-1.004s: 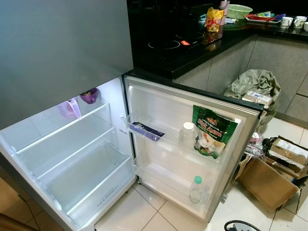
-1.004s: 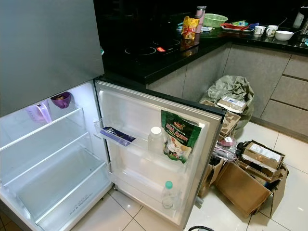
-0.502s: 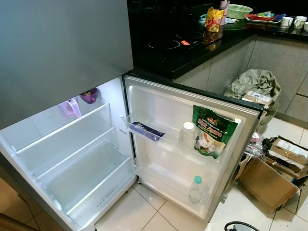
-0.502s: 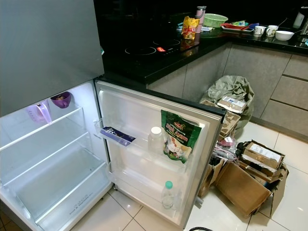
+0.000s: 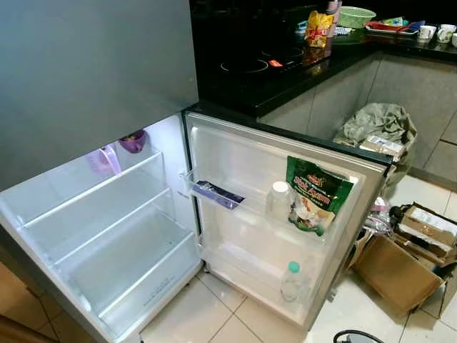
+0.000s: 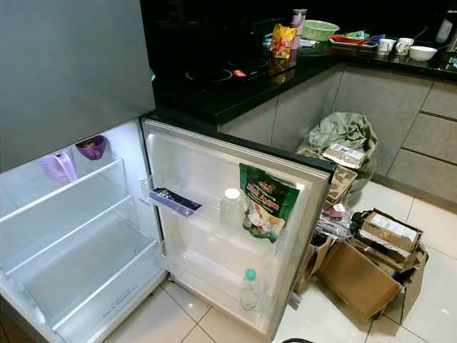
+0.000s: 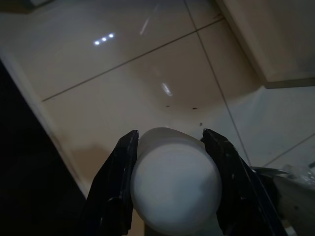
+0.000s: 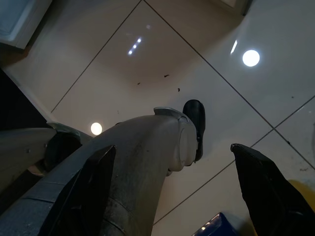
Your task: Restocking fridge
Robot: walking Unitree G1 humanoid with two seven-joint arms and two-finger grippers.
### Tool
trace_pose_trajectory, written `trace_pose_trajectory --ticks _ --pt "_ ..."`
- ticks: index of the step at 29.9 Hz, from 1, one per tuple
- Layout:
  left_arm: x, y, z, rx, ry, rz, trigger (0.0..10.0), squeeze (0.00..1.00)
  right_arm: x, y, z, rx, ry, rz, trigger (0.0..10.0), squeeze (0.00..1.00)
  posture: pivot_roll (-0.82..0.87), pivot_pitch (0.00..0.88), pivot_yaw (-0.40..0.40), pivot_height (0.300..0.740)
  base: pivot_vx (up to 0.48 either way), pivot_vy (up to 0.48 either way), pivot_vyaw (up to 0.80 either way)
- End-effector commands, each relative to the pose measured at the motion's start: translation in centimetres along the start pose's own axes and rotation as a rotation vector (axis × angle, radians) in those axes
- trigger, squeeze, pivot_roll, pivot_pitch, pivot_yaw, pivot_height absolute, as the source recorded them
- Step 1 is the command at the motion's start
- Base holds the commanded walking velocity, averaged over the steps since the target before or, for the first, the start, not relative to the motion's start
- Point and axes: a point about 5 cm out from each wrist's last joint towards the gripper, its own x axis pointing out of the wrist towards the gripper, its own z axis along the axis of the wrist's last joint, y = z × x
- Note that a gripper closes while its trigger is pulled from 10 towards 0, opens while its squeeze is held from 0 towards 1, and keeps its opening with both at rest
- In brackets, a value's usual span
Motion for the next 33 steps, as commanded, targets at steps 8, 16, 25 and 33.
trace_pose_trajectory --ticks 8,16,25,33 --pt "0.0 0.2 0.3 -0.025 -0.018 0.015 10.0 0.0 -0.2 -0.5 0.2 0.006 -0.001 -0.009 10.0 0.0 -0.08 0.014 -0.004 0.74 0.0 -0.117 0.0" --pt "0.0 0.3 0.7 -0.01 -0.028 0.003 10.0 0.0 -0.2 -0.6 0.3 0.002 -0.003 -0.011 10.0 0.0 -0.08 0.009 -0.001 0.74 0.0 0.0 0.0" --pt "0.2 -0.3 0.9 0.013 -0.03 -0.025 10.0 0.0 -0.2 -0.6 0.4 0.013 -0.014 -0.008 10.0 0.0 -0.09 0.01 0.002 0.74 0.0 -0.347 0.0" --pt "0.5 -0.4 3.2 -0.028 -0.129 -0.015 10.0 0.0 -0.2 -0.6 0.4 0.019 -0.02 -0.002 10.0 0.0 -0.08 0.022 0.003 0.74 0.0 0.0 0.0"
